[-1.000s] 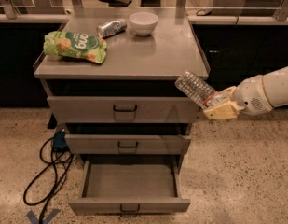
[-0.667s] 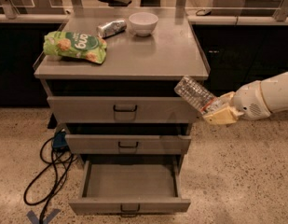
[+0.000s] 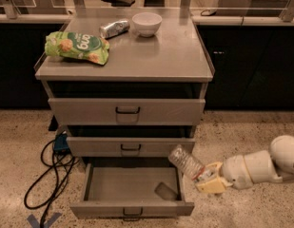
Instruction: Place water bottle into bottom drawer
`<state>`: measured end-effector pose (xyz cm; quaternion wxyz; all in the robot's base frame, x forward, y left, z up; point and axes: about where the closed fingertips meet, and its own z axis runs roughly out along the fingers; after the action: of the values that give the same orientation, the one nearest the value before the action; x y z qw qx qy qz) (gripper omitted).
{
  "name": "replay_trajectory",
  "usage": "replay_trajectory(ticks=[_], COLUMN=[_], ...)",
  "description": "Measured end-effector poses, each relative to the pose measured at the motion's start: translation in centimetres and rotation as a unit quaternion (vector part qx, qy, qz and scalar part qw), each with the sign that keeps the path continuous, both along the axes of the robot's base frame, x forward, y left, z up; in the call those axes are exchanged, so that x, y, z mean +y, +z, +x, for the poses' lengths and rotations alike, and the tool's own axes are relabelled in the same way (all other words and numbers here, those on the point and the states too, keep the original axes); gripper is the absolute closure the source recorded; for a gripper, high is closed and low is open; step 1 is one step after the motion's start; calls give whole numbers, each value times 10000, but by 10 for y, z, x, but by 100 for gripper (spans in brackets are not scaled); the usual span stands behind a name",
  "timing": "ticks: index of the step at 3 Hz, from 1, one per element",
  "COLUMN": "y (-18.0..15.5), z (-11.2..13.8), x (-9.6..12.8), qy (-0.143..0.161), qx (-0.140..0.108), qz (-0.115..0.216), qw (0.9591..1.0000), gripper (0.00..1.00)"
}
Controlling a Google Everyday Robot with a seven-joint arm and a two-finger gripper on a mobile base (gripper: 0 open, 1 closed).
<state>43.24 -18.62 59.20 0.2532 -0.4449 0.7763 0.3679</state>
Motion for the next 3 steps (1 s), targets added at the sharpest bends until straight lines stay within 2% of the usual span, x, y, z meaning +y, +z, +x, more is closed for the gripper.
replay_trajectory(ticks=[1, 2, 3], y=[-128, -155, -155], z=[-55, -69, -69], x=[29, 44, 44], qy=[338, 413, 413], qx=[980, 1236, 1235], qz=[70, 293, 293], qw=[9946, 9910, 9911], gripper=[100, 100, 100])
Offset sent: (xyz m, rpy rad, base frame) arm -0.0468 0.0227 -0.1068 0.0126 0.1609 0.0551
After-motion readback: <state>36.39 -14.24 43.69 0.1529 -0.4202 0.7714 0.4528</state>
